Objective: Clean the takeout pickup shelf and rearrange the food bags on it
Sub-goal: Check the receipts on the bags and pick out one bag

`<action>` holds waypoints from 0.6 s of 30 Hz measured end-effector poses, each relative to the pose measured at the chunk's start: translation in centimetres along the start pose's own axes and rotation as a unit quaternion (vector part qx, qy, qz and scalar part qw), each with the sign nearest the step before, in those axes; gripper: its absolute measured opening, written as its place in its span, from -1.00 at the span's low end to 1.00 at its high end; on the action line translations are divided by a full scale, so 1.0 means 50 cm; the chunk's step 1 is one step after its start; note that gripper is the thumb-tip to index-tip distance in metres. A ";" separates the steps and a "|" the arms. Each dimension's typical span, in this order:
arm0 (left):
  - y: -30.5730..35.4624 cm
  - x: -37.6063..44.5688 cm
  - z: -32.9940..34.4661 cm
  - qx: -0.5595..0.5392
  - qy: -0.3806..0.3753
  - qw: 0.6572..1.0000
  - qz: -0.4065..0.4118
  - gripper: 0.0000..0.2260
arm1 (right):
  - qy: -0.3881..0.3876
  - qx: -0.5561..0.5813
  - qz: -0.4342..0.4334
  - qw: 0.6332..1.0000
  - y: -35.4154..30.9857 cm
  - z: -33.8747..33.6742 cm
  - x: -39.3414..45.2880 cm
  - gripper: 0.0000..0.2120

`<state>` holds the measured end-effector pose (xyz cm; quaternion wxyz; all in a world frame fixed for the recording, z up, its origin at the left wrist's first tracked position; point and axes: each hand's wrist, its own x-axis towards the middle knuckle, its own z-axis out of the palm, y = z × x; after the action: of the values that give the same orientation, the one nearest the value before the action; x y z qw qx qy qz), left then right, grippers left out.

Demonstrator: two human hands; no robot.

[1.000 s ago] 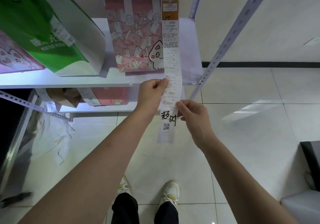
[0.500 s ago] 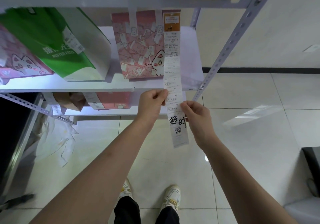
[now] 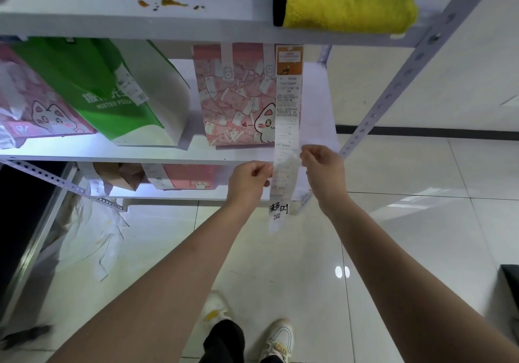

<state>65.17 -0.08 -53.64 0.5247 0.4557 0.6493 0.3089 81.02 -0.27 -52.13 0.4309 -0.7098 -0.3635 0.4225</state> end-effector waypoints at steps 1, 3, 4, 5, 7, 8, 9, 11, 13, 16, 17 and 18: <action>-0.001 0.010 -0.009 0.001 0.005 1.000 0.005 -0.88 | 0.006 -0.006 0.000 1.000 -0.005 0.006 0.014 -0.79; -0.002 0.034 -0.030 -0.010 0.013 1.000 0.013 -0.88 | 0.013 -0.011 0.000 1.000 -0.013 0.023 0.040 -0.76; 0.000 0.047 -0.042 -0.015 0.017 1.000 0.019 -0.88 | 0.017 -0.011 0.001 1.000 -0.017 0.033 0.053 -0.75; 0.000 0.063 -0.055 -0.015 0.027 0.999 0.026 -0.86 | 0.020 -0.009 0.000 1.000 -0.022 0.043 0.065 -0.74; 0.006 0.094 -0.080 0.004 0.068 0.996 0.049 -0.86 | 0.030 -0.007 -0.009 0.999 -0.037 0.064 0.088 -0.74; 0.014 0.109 -0.093 0.021 0.096 0.993 0.063 -0.90 | 0.037 -0.008 -0.016 0.999 -0.046 0.073 0.100 -0.74; 0.025 0.123 -0.105 0.039 0.122 0.989 0.077 -0.94 | 0.046 -0.012 -0.023 0.999 -0.055 0.080 0.113 -0.74; 0.046 0.151 -0.127 0.061 0.161 0.979 0.111 -0.87 | 0.065 -0.018 -0.045 0.997 -0.077 0.093 0.139 -0.75; 0.067 0.177 -0.144 0.061 0.200 0.964 0.164 -0.80 | 0.085 -0.009 -0.059 0.995 -0.097 0.102 0.161 -0.77; 0.099 0.217 -0.154 0.084 0.262 0.939 0.205 -0.72 | 0.114 0.018 -0.071 0.991 -0.118 0.108 0.180 -0.79; 0.110 0.227 -0.156 0.079 0.268 0.940 0.197 -0.69 | 0.117 0.023 -0.074 0.990 -0.121 0.110 0.184 -0.77; 0.119 0.235 -0.157 0.067 0.265 0.943 0.187 -0.65 | 0.117 0.029 -0.076 0.990 -0.122 0.111 0.189 -0.74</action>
<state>58.78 13.62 -51.06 0.2345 0.5045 0.6872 0.4671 78.58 11.95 -50.73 0.5215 -0.7119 -0.3508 0.3134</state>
